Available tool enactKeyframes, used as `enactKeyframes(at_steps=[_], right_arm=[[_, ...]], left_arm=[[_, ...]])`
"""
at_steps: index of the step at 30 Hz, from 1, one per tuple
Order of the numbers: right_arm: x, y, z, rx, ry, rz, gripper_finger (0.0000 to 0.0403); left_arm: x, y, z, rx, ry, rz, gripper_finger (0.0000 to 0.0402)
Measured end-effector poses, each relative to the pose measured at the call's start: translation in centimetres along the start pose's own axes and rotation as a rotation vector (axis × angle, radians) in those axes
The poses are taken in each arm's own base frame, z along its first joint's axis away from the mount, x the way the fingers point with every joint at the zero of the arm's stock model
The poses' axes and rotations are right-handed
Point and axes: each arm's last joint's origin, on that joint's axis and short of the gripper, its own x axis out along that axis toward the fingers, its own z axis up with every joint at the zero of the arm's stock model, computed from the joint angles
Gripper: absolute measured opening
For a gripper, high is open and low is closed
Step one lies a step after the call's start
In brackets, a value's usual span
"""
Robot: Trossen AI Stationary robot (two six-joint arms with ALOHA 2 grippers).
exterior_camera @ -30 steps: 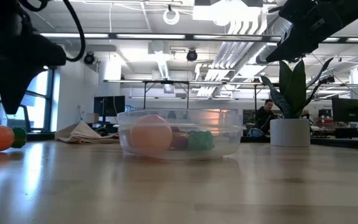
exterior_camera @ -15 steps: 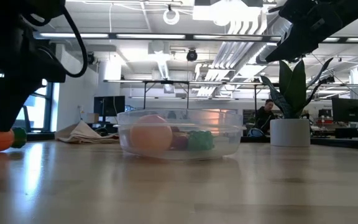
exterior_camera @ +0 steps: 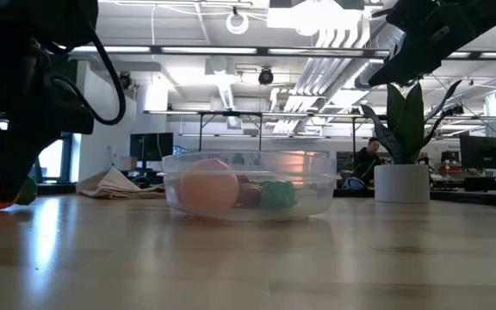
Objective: Pick and placing Produce into tupperware
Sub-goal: Put the carrot into the transparent bin
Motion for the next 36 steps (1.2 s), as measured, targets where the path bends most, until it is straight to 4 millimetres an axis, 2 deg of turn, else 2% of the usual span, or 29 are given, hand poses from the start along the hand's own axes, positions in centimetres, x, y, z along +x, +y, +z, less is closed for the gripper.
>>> enactKeyframes(at_steps=[6,13,22,25,32,36], right_arm=[[0.0,0.0,0.0,0.0,0.001,0.0,0.0],[0.0,0.0,0.0,0.0,0.001,0.0,0.0],[0.0,0.0,0.0,0.0,0.0,0.0,0.0],[0.0,0.0,0.0,0.0,0.0,0.0,0.0],[0.0,0.0,0.0,0.0,0.0,0.0,0.0],[0.0,0.0,0.0,0.0,0.0,0.0,0.0]], left_arm=[[0.0,0.0,0.0,0.007,-0.006,0.0,0.0262],[1.3,0.4,0.0,0.009,0.002,-0.025,0.0262],[1.3,0.5,0.1,0.023,-0.009,-0.025,0.0259],[1.3,0.4,0.1,0.024,-0.016,-0.028,0.0243],[1.3,0.4,0.1,-0.008,-0.019,-0.036,0.0175],[1.3,0.4,0.1,-0.02,-0.023,-0.031,0.0157]])
